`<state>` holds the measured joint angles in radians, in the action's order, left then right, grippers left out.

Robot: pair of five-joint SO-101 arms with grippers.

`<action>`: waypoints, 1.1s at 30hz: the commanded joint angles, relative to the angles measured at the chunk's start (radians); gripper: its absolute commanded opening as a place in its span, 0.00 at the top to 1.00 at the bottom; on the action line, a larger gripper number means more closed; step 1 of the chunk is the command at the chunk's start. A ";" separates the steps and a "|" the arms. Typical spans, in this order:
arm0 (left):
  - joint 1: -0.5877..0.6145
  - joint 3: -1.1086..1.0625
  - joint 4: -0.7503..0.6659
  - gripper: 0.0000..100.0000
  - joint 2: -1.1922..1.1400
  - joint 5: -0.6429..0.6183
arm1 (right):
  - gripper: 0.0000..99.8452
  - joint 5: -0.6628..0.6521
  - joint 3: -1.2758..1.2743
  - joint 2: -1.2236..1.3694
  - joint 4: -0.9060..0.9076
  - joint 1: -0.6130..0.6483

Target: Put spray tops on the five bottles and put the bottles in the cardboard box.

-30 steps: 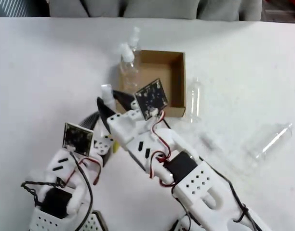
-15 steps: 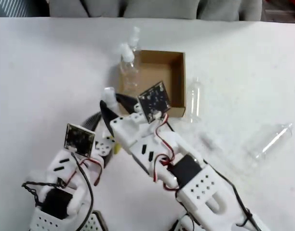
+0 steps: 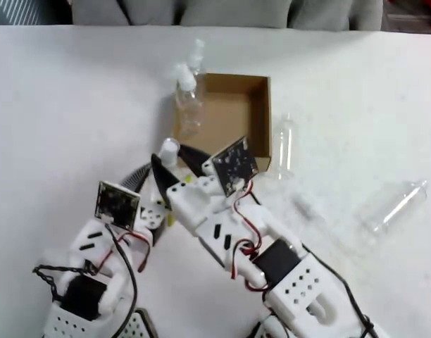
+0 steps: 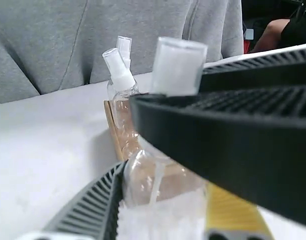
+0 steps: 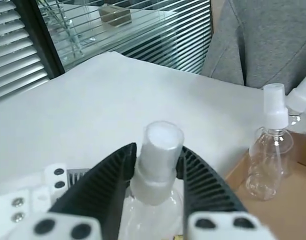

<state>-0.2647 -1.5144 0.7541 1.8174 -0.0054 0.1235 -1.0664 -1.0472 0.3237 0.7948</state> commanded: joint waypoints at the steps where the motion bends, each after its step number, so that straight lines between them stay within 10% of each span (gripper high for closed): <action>1: -0.002 0.018 -0.005 0.98 0.015 0.002 | 0.79 -0.002 0.012 -0.019 0.038 0.002; 19: 0.004 -0.034 -0.117 0.98 0.015 0.000 | 0.98 -0.003 0.115 -0.401 0.449 -0.197; 33: 0.004 -0.091 -0.499 0.98 0.015 0.000 | 0.98 0.008 -0.316 -0.450 0.300 -0.503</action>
<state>-0.2585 -1.6172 0.3552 1.8174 -0.0054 0.1235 -1.3610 -1.4876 0.6506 0.3360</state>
